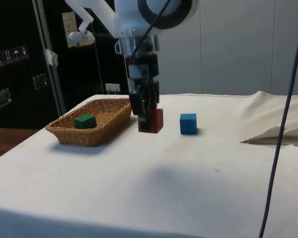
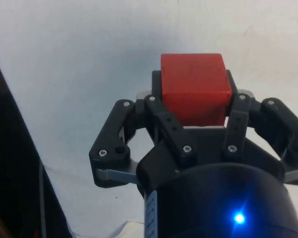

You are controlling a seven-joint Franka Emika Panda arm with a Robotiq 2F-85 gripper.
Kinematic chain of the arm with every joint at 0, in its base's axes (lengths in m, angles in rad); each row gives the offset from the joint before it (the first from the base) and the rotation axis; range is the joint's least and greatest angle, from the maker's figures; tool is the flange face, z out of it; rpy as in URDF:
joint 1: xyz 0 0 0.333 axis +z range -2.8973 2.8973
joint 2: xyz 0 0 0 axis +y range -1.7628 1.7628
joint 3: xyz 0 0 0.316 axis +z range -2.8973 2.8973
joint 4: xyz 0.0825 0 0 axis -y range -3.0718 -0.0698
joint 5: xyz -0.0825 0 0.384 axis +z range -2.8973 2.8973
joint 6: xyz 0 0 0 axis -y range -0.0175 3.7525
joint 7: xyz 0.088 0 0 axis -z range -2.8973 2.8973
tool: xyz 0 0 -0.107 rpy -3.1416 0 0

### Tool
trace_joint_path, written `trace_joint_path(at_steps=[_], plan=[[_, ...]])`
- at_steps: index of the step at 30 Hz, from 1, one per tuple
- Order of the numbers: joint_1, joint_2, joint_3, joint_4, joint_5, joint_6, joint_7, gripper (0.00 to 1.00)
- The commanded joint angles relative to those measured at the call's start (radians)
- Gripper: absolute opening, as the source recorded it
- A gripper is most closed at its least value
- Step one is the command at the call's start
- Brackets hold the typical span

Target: Pick up exactly two blocks and place them into the basket.

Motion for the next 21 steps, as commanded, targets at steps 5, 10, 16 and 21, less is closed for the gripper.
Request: trace_joint_path(at_steps=[5,10,16,21], plan=[[-0.007,-0.029,-0.018,0.017,-0.027,-0.034,0.0,0.02],[-0.012,-0.035,-0.032,0.029,-0.028,-0.04,-0.025,0.02],[-0.015,-0.031,-0.056,0.057,-0.024,-0.046,-0.074,0.02],[-0.018,-0.015,-0.073,0.084,-0.018,-0.048,-0.107,0.02]])
